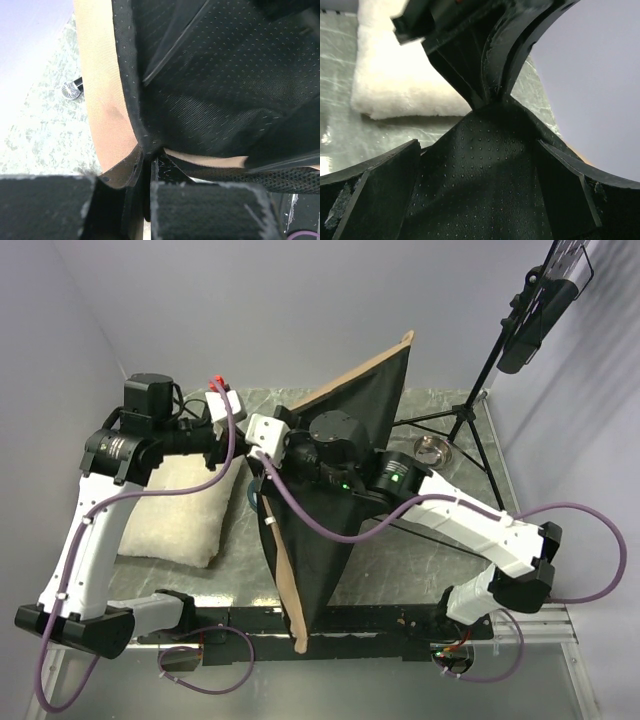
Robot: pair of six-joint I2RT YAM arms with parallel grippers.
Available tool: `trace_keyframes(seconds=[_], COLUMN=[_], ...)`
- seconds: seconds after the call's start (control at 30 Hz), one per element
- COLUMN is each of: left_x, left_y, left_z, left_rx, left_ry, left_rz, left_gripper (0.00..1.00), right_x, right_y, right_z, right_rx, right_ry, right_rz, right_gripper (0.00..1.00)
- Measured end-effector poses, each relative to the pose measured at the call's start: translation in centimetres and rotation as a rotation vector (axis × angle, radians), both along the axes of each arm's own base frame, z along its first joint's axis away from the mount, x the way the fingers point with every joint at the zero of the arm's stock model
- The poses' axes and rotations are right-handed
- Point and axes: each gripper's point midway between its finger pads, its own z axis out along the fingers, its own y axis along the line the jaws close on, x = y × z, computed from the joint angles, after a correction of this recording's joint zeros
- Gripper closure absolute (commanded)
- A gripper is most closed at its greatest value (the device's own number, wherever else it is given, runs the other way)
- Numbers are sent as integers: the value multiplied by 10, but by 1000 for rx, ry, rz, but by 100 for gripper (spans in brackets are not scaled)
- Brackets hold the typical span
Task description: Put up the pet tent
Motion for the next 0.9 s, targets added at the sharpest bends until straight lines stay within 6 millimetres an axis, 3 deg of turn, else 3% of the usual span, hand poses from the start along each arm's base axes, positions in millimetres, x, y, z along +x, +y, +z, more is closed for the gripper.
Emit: trace_keyframes(seconds=[0.17,0.63,0.83,0.9], left_x=[-7,-17,-19,-20], left_y=[4,4,5,5], left_z=[5,1,2,3], left_rx=[5,10,8,7], left_ry=[-22,-10,-11,-14], left_rz=[11,0,0,-1], left_gripper=[94,94,94,95], right_x=[3,-27,-20,-13], right_y=[6,7,18,23], right_z=[-5,32,25,16], right_rx=[-27,63,46,18], right_ry=[-34,-188,-185,-183], right_rz=[20,215,212,198], right_gripper=[0,0,1,6])
